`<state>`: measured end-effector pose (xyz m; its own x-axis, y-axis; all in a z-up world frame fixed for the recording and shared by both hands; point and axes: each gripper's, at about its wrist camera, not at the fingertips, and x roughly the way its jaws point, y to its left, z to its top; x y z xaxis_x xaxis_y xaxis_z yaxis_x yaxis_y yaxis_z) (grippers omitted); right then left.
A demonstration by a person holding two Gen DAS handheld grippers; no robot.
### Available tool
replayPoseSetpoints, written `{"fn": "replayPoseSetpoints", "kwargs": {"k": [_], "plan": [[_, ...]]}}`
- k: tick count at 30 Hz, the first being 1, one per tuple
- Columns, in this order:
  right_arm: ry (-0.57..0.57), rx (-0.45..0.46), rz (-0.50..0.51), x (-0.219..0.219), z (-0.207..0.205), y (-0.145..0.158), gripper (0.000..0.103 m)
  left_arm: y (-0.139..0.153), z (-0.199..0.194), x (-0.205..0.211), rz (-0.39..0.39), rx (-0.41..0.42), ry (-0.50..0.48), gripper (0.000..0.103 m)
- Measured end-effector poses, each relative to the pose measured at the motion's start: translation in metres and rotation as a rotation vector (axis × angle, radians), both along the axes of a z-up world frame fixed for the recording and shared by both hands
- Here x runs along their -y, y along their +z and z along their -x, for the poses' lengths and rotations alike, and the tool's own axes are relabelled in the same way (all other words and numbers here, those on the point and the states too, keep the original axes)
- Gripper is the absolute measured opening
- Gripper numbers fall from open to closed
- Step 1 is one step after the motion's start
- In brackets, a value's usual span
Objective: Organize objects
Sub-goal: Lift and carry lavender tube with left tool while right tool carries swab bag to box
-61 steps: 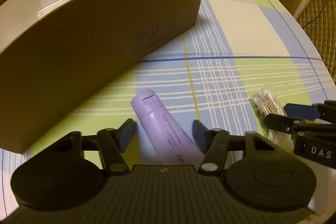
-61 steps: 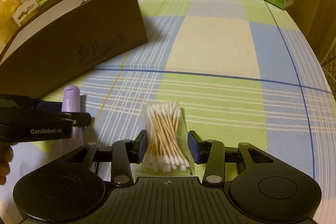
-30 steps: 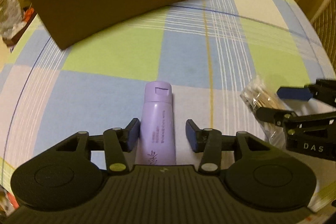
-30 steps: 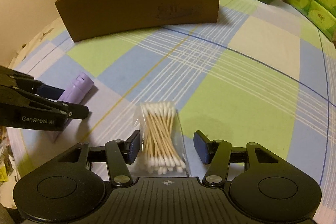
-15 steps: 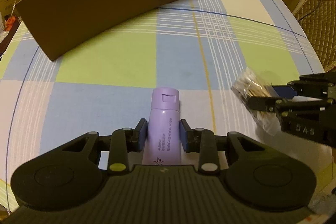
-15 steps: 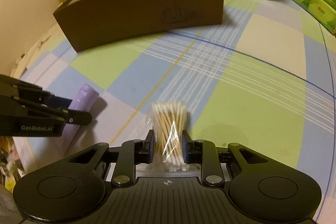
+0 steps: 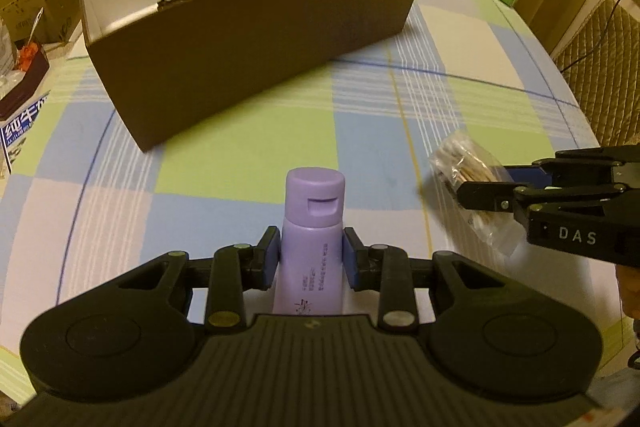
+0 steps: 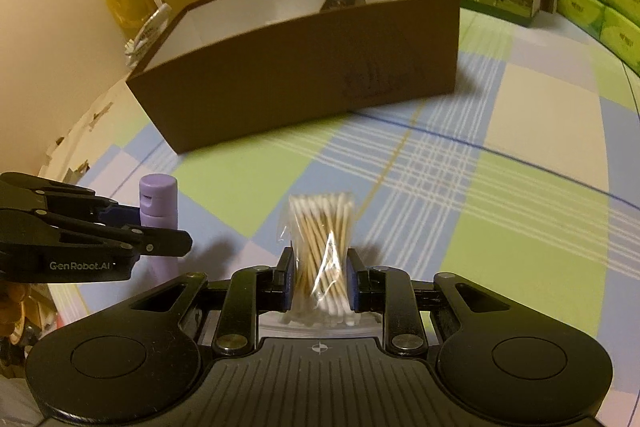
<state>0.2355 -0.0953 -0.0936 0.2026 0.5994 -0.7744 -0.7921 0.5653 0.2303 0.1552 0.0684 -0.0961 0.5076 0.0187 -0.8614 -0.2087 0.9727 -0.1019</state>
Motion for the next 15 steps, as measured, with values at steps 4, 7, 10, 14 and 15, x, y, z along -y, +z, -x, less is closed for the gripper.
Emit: {"fn": "replayPoseSetpoints", "kwargs": {"k": [4,7,10,14,15], "plan": [[-0.003,0.008,-0.017,-0.005,-0.001,0.006,0.022,0.008,-0.002,-0.004,0.002,0.018,-0.006,0.028],[-0.004,0.015,-0.026,-0.008,-0.001,0.011,0.022,0.012,-0.004,-0.006,0.004,0.034,-0.017,0.028],[-0.006,0.022,-0.036,-0.012,-0.002,0.015,0.022,0.017,-0.005,-0.008,0.005,0.045,-0.023,0.028],[-0.011,0.034,-0.048,-0.016,-0.005,0.022,0.022,0.023,-0.007,-0.011,0.007,0.057,-0.026,0.028],[-0.013,0.037,-0.051,-0.017,-0.006,0.023,0.022,0.025,-0.007,-0.012,0.008,0.061,-0.026,0.028]]}}
